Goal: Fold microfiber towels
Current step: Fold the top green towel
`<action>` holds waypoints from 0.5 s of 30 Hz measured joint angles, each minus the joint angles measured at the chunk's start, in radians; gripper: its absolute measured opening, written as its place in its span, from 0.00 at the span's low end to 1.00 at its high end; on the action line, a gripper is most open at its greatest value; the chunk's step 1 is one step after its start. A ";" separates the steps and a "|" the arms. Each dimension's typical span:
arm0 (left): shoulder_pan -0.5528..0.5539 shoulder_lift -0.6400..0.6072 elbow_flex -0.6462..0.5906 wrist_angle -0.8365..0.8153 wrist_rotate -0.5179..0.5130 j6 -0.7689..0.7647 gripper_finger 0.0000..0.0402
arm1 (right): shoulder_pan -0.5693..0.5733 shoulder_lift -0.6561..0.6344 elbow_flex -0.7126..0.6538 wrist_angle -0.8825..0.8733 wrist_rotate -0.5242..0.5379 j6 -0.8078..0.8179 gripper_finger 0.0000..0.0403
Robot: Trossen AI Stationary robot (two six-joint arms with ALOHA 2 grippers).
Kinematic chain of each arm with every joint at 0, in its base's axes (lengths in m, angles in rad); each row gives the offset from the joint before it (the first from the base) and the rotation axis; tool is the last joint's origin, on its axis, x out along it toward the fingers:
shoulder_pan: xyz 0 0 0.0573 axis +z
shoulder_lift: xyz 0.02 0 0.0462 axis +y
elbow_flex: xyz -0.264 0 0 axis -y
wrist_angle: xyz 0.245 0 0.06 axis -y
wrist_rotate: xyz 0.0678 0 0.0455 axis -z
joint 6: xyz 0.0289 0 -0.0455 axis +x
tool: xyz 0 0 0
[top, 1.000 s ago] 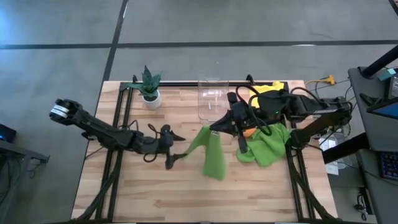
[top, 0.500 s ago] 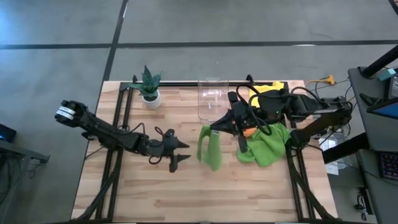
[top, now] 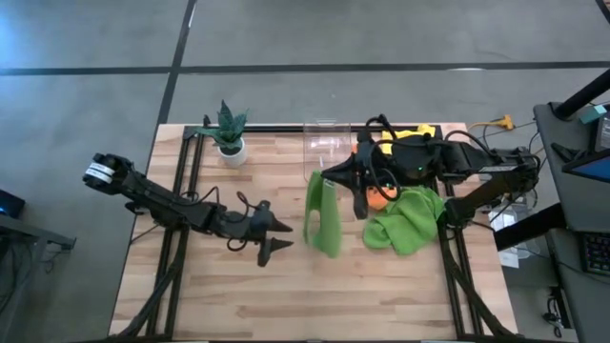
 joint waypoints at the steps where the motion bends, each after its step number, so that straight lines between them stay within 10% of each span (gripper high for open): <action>1: 0.000 0.000 0.000 0.000 -0.022 -0.013 0.48 | 0.000 0.000 0.000 0.000 0.014 0.013 0.02; 15: 0.043 -0.001 0.000 -0.078 -0.254 -0.017 0.48 | 0.000 0.013 -0.002 0.039 0.070 0.061 0.02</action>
